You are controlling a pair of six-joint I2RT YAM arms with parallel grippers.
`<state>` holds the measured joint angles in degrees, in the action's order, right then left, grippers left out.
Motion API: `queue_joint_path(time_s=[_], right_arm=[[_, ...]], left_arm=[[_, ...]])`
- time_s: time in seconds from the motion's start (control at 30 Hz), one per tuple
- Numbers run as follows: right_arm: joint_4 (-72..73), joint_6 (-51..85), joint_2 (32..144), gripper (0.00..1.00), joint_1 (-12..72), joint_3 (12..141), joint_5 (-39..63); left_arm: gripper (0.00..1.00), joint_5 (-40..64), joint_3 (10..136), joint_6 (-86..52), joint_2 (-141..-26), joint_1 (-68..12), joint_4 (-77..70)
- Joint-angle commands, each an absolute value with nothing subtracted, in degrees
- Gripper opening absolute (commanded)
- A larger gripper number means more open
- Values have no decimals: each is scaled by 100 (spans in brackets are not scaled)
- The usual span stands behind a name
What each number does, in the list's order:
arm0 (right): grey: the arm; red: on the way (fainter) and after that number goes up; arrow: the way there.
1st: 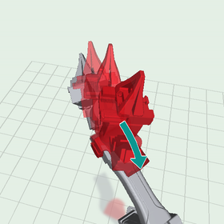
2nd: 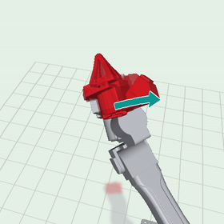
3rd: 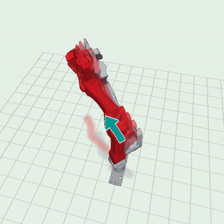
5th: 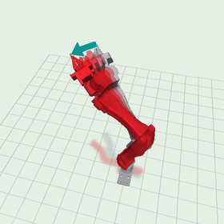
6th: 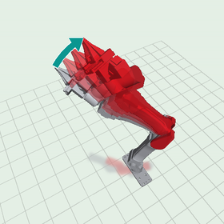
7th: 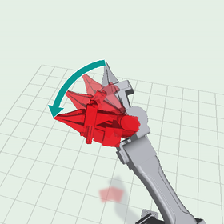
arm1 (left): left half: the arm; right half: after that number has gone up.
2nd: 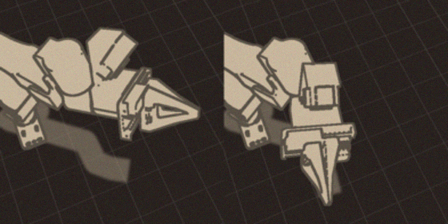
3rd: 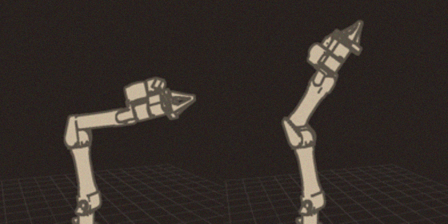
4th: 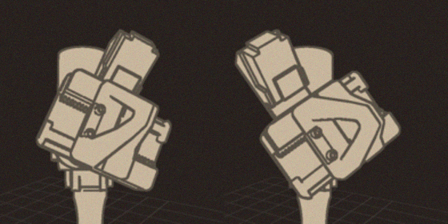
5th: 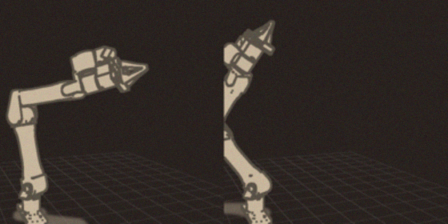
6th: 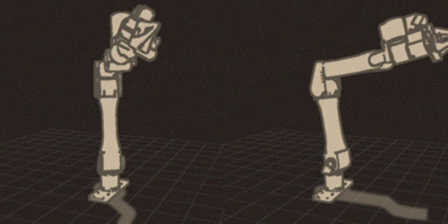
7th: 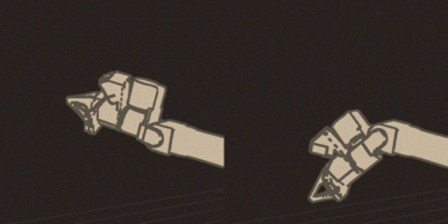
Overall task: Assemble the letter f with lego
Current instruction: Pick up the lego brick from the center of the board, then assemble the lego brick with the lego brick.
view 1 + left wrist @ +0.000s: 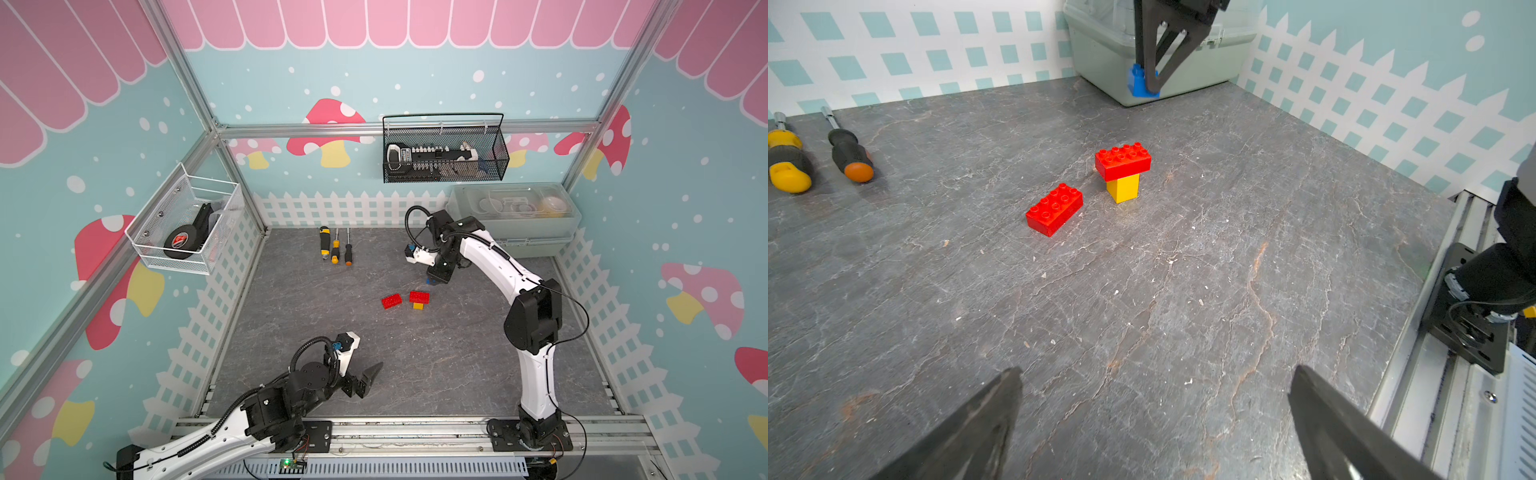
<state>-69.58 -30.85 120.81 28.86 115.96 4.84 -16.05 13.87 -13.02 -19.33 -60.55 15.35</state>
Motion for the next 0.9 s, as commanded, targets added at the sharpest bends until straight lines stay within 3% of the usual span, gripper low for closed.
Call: queue_joint_path(time_s=[0.0, 0.87], right_arm=[[-7161, -3466, 12170, 28, 3059, 11459, 460], [-6616, -3930, 12586, 29, 3335, 11341, 288]], left_arm=[[99, -1580, 1345, -1196, -1934, -6098, 1468], [99, -1614, 1345, -1205, -1954, -6098, 1470]])
